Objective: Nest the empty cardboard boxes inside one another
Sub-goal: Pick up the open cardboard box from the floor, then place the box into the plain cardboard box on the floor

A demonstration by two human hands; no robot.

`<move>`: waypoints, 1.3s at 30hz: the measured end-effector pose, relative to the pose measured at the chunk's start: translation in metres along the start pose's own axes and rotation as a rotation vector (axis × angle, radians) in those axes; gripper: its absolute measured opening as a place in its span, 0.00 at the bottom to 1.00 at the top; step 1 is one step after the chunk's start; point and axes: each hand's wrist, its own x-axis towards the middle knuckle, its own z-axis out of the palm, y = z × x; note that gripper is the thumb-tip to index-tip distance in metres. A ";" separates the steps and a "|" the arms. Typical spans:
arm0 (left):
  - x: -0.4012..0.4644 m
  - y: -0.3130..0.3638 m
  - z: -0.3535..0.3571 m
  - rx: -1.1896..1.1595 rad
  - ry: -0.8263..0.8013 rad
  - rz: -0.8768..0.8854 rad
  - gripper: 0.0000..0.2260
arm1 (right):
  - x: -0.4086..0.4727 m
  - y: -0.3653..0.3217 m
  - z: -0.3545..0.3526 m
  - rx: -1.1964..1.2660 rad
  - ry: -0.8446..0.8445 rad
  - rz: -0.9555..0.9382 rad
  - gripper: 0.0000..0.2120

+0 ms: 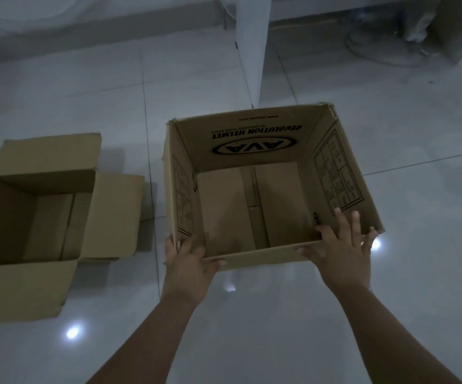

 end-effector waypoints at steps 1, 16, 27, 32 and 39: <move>-0.002 -0.002 0.002 -0.018 -0.019 0.002 0.23 | -0.001 -0.001 -0.002 0.001 -0.009 0.018 0.26; -0.069 -0.074 -0.034 -0.175 0.091 0.130 0.24 | -0.066 -0.142 -0.029 0.039 -0.029 -0.168 0.31; -0.046 -0.324 -0.123 0.047 -0.081 -0.099 0.25 | -0.111 -0.403 0.031 0.360 -0.160 -0.311 0.19; -0.021 -0.417 -0.135 0.110 -0.149 -0.137 0.27 | -0.100 -0.487 0.080 0.416 -0.152 -0.267 0.18; 0.030 -0.523 -0.106 0.077 -0.061 -0.327 0.33 | -0.069 -0.540 0.166 0.333 -0.048 -0.261 0.15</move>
